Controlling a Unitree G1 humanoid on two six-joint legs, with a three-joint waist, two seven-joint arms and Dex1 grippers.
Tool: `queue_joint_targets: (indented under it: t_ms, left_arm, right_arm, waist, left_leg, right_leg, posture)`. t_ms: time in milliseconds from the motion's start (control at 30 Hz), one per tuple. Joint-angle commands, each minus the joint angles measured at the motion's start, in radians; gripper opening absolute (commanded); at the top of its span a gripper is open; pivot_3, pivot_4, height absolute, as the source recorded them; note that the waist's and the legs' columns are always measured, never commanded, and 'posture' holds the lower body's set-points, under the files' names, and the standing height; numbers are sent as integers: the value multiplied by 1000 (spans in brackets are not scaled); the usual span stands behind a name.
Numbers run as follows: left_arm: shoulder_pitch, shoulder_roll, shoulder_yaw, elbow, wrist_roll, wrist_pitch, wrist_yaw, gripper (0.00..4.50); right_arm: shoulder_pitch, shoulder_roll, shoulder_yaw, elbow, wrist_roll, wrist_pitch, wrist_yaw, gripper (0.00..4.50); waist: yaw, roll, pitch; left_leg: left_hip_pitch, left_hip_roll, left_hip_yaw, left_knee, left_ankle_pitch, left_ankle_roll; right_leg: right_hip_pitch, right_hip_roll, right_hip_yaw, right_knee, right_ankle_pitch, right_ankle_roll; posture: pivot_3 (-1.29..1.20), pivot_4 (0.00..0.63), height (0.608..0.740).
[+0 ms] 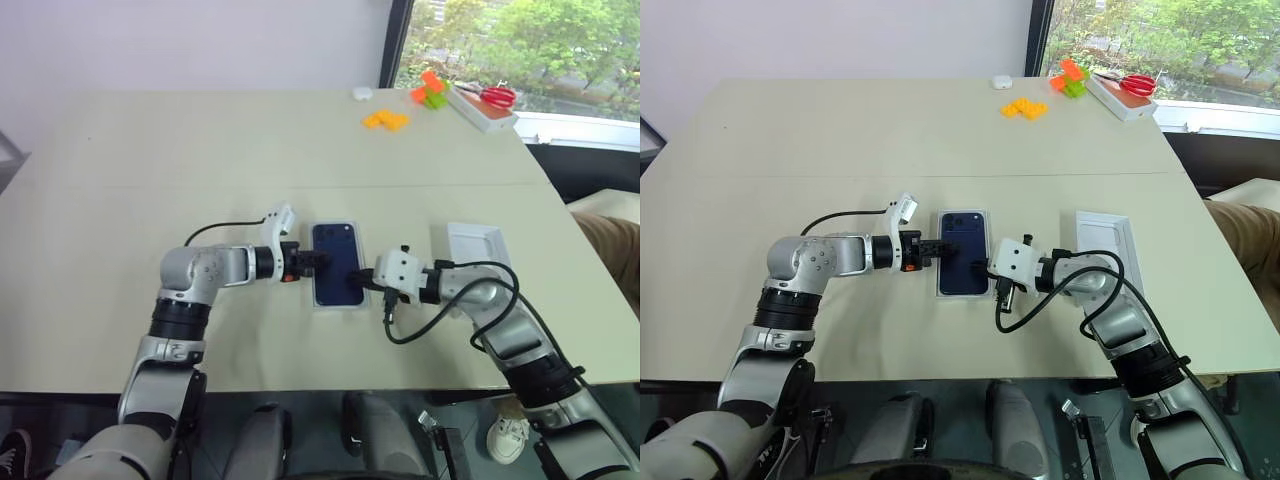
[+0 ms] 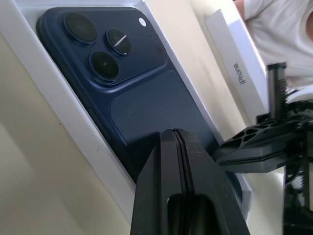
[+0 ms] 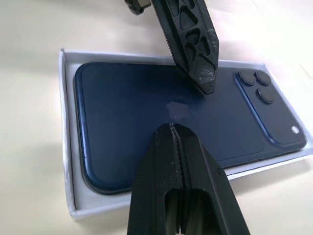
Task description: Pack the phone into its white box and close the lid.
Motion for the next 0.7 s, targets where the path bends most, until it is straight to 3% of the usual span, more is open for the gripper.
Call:
queue_joint_targets:
  t_ms: [33, 267, 467, 500, 600, 700]
  left_arm:
    - [23, 21, -29, -1, 44, -18, -1, 0]
    - [-14, 13, 82, -8, 7, -87, -10, 0]
    - [2, 63, 98, -61, -13, -118, -69, 0]
    - [7, 72, 100, -70, -18, -113, -77, 0]
    - [32, 113, 98, -110, -29, -123, -132, 873]
    - [69, 151, 86, -150, 4, -235, -198, 2365]
  right_arm:
    - [-1, -11, -12, -9, 3, -4, 6, 28]
    - [-43, 24, -105, -33, 135, 92, 12, 28]
    - [-59, 19, -181, -55, 267, 193, 45, 28]
    - [-60, 16, -192, -60, 285, 206, 50, 549]
    - [-53, 2, -208, -64, 293, 206, 51, 1845]
    - [-42, -13, -223, -80, 305, 234, 48, 3430]
  waist:
    - [-1, 0, 0]
    - [-1, 0, 0]
    - [2, 0, 0]
    - [1, 0, 0]
    - [1, 0, 0]
    - [-1, 0, 0]
  left_leg:
    - [4, 0, 0, -1, -1, 1]
    - [3, 1, 0, 0, -1, 2]
    - [2, 1, 0, 0, -1, 2]
    - [2, 1, 0, 0, -1, 2]
    - [2, 1, 0, 0, -1, 2]
    - [2, 1, 0, -1, -1, 3]
  right_leg:
    - [4, 1, 0, -1, 0, 0]
    - [3, 1, 0, -1, 0, 0]
    - [3, 0, 0, -1, 0, 0]
    - [3, 0, 0, -2, 0, 0]
    - [3, 0, 0, -2, 0, 0]
    - [3, 0, 0, -2, -1, 0]
  posture:
    - [0, 150, 740]
    - [0, 150, 740]
    - [0, 150, 740]
    - [0, 150, 740]
    - [0, 150, 740]
    - [0, 150, 740]
